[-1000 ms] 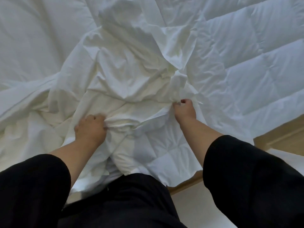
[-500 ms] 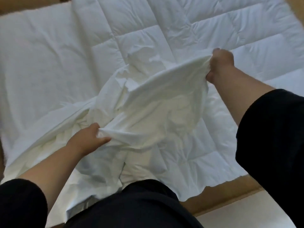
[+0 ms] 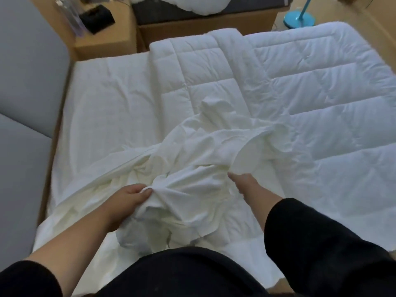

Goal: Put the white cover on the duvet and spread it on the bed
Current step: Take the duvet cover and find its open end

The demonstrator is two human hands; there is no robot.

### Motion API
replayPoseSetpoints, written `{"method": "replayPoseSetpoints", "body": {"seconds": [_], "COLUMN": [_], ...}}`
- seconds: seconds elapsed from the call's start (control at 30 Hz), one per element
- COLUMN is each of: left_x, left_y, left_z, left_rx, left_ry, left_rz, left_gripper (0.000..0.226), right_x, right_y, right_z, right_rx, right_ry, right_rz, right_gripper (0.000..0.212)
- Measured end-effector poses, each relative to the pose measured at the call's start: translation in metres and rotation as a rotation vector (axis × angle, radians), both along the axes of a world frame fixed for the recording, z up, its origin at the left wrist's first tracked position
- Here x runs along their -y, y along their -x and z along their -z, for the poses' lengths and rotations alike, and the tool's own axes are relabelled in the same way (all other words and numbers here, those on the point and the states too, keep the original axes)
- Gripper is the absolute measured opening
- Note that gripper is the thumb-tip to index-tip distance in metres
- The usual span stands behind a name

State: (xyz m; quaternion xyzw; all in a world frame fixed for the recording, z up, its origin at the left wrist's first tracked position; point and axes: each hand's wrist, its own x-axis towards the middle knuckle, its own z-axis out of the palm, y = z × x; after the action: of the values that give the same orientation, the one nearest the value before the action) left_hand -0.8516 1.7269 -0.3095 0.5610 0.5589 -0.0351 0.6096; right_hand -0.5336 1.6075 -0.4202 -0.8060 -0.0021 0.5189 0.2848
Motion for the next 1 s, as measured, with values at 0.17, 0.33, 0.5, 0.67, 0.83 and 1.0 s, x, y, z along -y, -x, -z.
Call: {"method": "replayPoseSetpoints", "body": {"seconds": [0.17, 0.33, 0.5, 0.67, 0.83, 1.0], "left_x": [-0.005, -0.016, 0.005, 0.015, 0.023, 0.028], "left_y": [-0.013, -0.022, -0.027, -0.011, 0.015, 0.077], "left_z": [-0.028, -0.037, -0.023, -0.007, -0.009, -0.004], "left_rx": [0.316, 0.388, 0.319, 0.262, 0.21, 0.065], "left_ry": [0.243, 0.282, 0.271, 0.278, 0.108, -0.176], "left_rz": [-0.382, -0.5, -0.516, -0.514, -0.325, 0.026], "left_gripper": [0.034, 0.044, 0.042, 0.041, 0.025, 0.025], "right_x": [0.056, 0.06, 0.034, 0.022, 0.031, 0.064], "right_y": [0.116, 0.142, 0.165, 0.196, 0.194, 0.201], "right_z": [0.029, 0.039, 0.005, -0.021, -0.023, -0.057], "right_rx": [-0.416, -0.773, -0.93, -0.564, -0.421, -0.195], "right_ry": [0.132, -0.146, -0.53, -0.607, -0.61, -0.463], "right_rz": [-0.203, 0.185, 0.3, 0.052, 0.563, 0.713], "right_gripper": [0.084, 0.056, 0.104, 0.08, 0.029, 0.03]}}
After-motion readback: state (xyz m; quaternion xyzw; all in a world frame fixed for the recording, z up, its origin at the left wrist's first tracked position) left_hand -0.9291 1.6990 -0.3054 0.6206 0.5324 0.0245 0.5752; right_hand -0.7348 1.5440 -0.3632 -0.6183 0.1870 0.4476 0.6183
